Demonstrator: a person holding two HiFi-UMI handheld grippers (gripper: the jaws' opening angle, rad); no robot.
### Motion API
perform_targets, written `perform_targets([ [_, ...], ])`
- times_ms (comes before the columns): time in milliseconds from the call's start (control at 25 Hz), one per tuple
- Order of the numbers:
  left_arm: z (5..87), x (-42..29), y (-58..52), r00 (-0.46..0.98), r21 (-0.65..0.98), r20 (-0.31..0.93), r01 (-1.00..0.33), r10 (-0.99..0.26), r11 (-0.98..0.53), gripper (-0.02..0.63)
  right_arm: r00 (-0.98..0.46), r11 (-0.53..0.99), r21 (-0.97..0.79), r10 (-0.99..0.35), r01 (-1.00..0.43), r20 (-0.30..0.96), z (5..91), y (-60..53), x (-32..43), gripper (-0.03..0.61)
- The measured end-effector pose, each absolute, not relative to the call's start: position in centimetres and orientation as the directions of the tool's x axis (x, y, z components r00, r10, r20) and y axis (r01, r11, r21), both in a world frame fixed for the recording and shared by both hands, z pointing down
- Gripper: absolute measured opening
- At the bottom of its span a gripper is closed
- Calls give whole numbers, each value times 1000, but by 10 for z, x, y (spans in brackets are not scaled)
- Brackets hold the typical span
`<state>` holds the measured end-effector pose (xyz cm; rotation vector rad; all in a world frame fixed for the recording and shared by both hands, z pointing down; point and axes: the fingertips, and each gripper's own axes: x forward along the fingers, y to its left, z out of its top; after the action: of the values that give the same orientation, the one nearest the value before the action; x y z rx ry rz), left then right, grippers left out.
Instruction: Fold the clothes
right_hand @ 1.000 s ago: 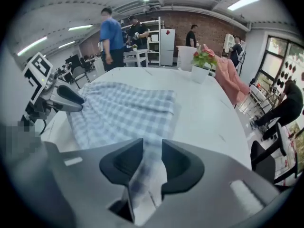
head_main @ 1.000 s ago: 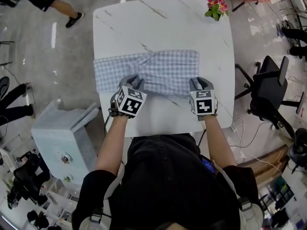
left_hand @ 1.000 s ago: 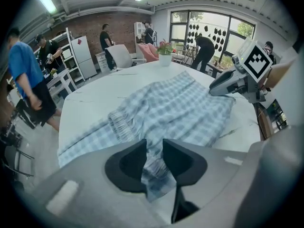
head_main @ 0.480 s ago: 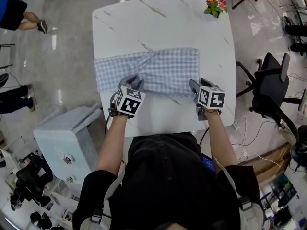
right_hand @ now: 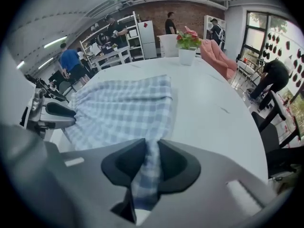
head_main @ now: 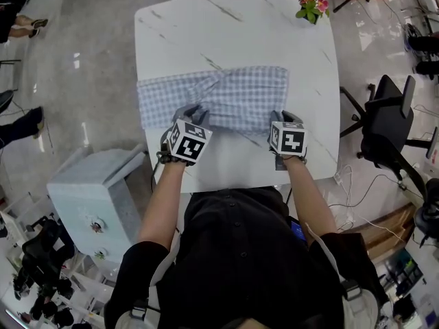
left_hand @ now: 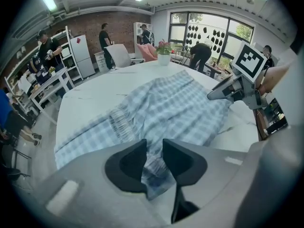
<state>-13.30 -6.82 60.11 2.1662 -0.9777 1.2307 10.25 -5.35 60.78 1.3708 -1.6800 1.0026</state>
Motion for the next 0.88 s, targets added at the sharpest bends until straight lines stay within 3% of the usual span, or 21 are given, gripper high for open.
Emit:
perform_targets([
  [280,603,-134,-68,394,83,848,-761,-355,-644,117,-198,149,-149,-406,-978,892,608,-54,101,73],
  [480,601,-133,-66,373,48,855,-750,-361,-660,117,-151,286,-22,-438,-958,886,598,-57,103,49],
  [880,601,-77,-55,315,33,888,-770,-335,-637,117,-180,359,-11,-441,-933,879,591,-61,163,41],
])
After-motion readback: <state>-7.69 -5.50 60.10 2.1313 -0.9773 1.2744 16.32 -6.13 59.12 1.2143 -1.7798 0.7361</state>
